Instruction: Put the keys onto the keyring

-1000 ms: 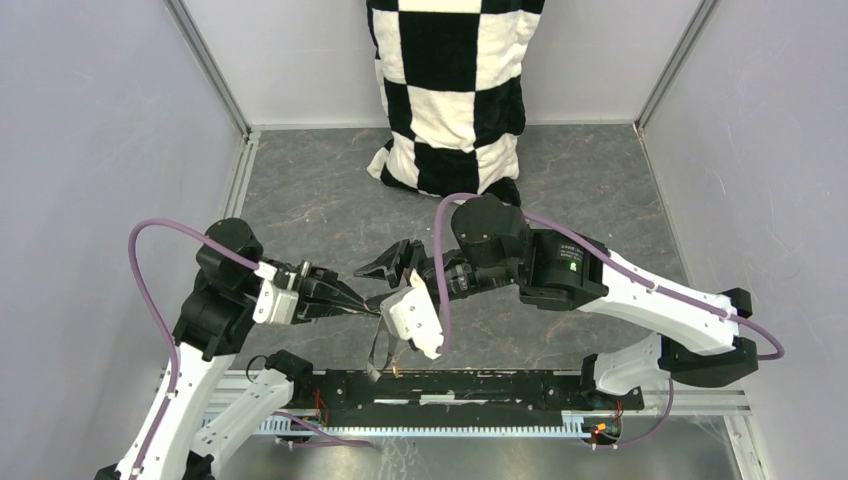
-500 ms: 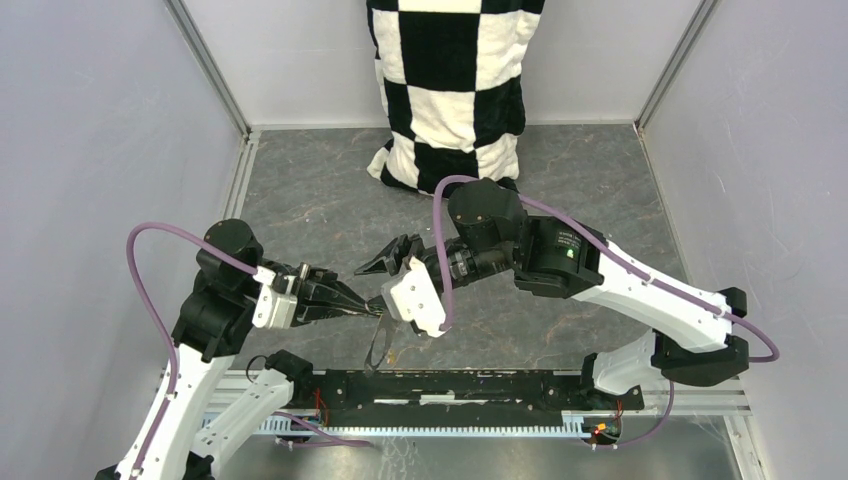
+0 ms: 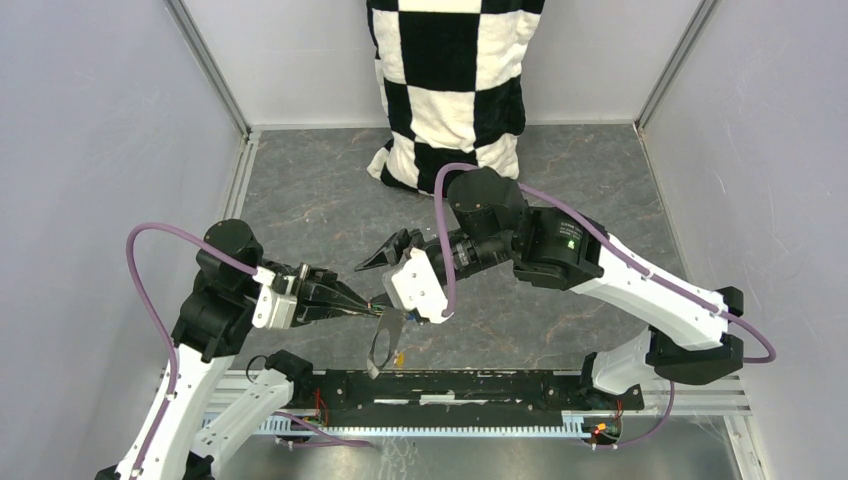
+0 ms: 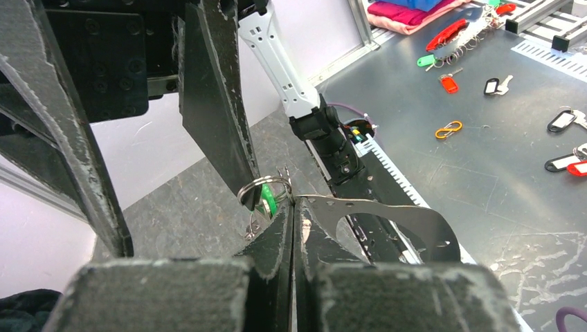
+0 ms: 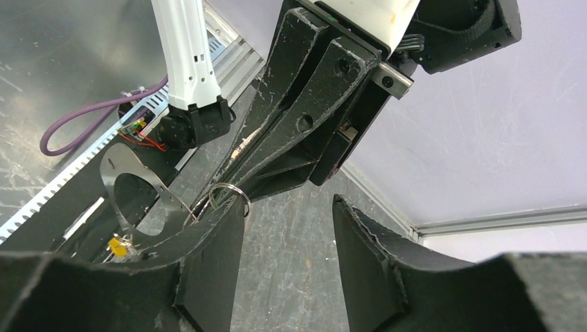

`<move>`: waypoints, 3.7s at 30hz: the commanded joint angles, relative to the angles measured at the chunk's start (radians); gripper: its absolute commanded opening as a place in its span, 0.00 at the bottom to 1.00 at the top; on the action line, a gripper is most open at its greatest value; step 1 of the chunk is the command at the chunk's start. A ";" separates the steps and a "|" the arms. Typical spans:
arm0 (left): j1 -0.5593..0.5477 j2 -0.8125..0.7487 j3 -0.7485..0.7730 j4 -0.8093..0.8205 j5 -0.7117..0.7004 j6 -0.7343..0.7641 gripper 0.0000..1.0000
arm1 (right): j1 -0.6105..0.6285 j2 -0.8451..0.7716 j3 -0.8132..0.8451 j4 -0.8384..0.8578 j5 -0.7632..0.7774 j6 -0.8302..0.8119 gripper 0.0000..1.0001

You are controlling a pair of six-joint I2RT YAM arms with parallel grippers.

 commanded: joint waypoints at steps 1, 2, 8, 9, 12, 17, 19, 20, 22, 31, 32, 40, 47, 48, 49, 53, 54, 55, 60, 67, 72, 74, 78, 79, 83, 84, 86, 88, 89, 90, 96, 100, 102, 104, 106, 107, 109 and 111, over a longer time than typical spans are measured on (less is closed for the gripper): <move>-0.004 -0.008 0.042 0.017 0.031 0.035 0.02 | -0.021 0.019 0.086 -0.041 -0.015 0.001 0.56; -0.005 -0.008 0.042 0.018 0.030 0.035 0.02 | -0.023 0.023 0.092 -0.046 -0.019 0.004 0.56; -0.004 -0.010 0.045 0.016 0.030 0.037 0.02 | -0.023 0.062 0.100 -0.067 -0.033 0.023 0.57; -0.004 -0.011 0.045 0.016 0.029 0.037 0.02 | -0.021 0.069 0.102 -0.068 -0.038 0.029 0.56; -0.004 -0.013 0.044 0.016 0.025 0.038 0.02 | -0.022 0.092 0.115 -0.069 -0.042 0.053 0.56; -0.004 -0.014 0.040 0.017 0.022 0.038 0.02 | -0.021 0.131 0.157 -0.084 -0.053 0.075 0.56; -0.004 -0.019 0.038 0.016 0.021 0.038 0.02 | -0.022 0.137 0.176 -0.104 -0.056 0.078 0.57; -0.004 -0.021 0.036 0.016 0.019 0.038 0.02 | -0.022 0.139 0.184 -0.118 -0.063 0.079 0.57; -0.004 -0.027 0.031 0.016 0.019 0.040 0.02 | -0.023 0.147 0.189 -0.130 -0.068 0.099 0.58; -0.004 -0.033 0.021 0.015 0.008 0.060 0.02 | -0.027 0.206 0.265 -0.184 -0.057 0.209 0.65; -0.004 -0.034 0.020 0.016 0.005 0.064 0.02 | -0.027 0.209 0.267 -0.184 -0.063 0.216 0.65; -0.005 -0.030 0.022 0.016 -0.001 0.072 0.02 | -0.034 0.199 0.257 -0.176 -0.055 0.251 0.64; -0.005 -0.037 0.023 0.016 -0.006 0.073 0.02 | -0.039 0.148 0.179 -0.137 -0.067 0.262 0.64; -0.004 -0.037 0.023 0.015 -0.006 0.074 0.02 | -0.039 0.148 0.179 -0.141 -0.069 0.262 0.64; -0.004 -0.038 0.023 0.014 -0.005 0.073 0.02 | -0.039 0.147 0.179 -0.142 -0.075 0.263 0.64; -0.004 -0.042 0.020 0.013 -0.004 0.072 0.02 | -0.041 0.145 0.183 -0.144 -0.087 0.261 0.64; -0.004 -0.043 0.020 0.013 -0.004 0.071 0.02 | -0.043 0.143 0.185 -0.144 -0.088 0.261 0.64; -0.004 -0.043 0.019 0.012 -0.004 0.070 0.02 | -0.044 0.140 0.185 -0.146 -0.092 0.259 0.64; -0.004 -0.044 0.022 0.010 -0.003 0.071 0.02 | -0.054 0.134 0.177 -0.159 -0.094 0.250 0.64; -0.004 -0.042 0.026 0.011 -0.001 0.070 0.02 | -0.065 0.133 0.180 -0.198 -0.092 0.226 0.64; -0.004 -0.040 0.026 0.010 0.000 0.070 0.02 | -0.070 0.121 0.181 -0.208 -0.078 0.223 0.64; -0.004 -0.042 0.026 0.010 0.002 0.071 0.02 | -0.073 0.119 0.183 -0.207 -0.081 0.224 0.65; -0.004 -0.043 0.028 0.010 0.003 0.070 0.02 | -0.075 0.133 0.205 -0.233 -0.080 0.221 0.64; -0.004 -0.043 0.029 0.010 0.003 0.069 0.02 | -0.075 0.134 0.212 -0.239 -0.078 0.219 0.64; -0.004 -0.042 0.032 0.010 0.003 0.069 0.02 | -0.079 0.122 0.206 -0.237 -0.069 0.219 0.64; -0.004 -0.042 0.032 0.010 0.004 0.069 0.02 | -0.081 0.120 0.206 -0.238 -0.067 0.219 0.64; -0.004 -0.042 0.030 0.010 0.003 0.069 0.02 | -0.081 0.118 0.206 -0.240 -0.068 0.216 0.64; -0.004 -0.043 0.028 0.011 0.003 0.069 0.02 | -0.081 0.118 0.210 -0.244 -0.074 0.214 0.64; -0.005 -0.043 0.028 0.010 0.003 0.069 0.02 | -0.082 0.118 0.215 -0.250 -0.079 0.209 0.64; -0.004 -0.042 0.028 0.011 0.003 0.069 0.02 | -0.082 0.118 0.217 -0.251 -0.081 0.207 0.64; -0.004 -0.042 0.028 0.010 0.003 0.066 0.02 | -0.083 0.106 0.219 -0.251 -0.082 0.206 0.65; -0.004 -0.043 0.026 0.010 0.003 0.066 0.02 | -0.083 0.099 0.197 -0.230 -0.096 0.212 0.65; -0.004 -0.045 0.024 0.010 0.003 0.066 0.02 | -0.084 0.098 0.195 -0.223 -0.100 0.214 0.64; -0.004 -0.047 0.023 0.011 0.003 0.066 0.02 | -0.085 0.092 0.187 -0.206 -0.111 0.219 0.64; -0.005 -0.048 0.023 0.011 0.003 0.066 0.02 | -0.085 0.090 0.177 -0.187 -0.128 0.226 0.64; -0.004 -0.048 0.023 0.011 0.003 0.066 0.02 | -0.086 0.091 0.177 -0.181 -0.131 0.229 0.64; -0.004 -0.048 0.023 0.010 0.003 0.066 0.02 | -0.086 0.091 0.172 -0.168 -0.136 0.238 0.64; -0.004 -0.049 0.023 0.009 0.004 0.064 0.02 | -0.087 0.087 0.160 -0.145 -0.149 0.248 0.64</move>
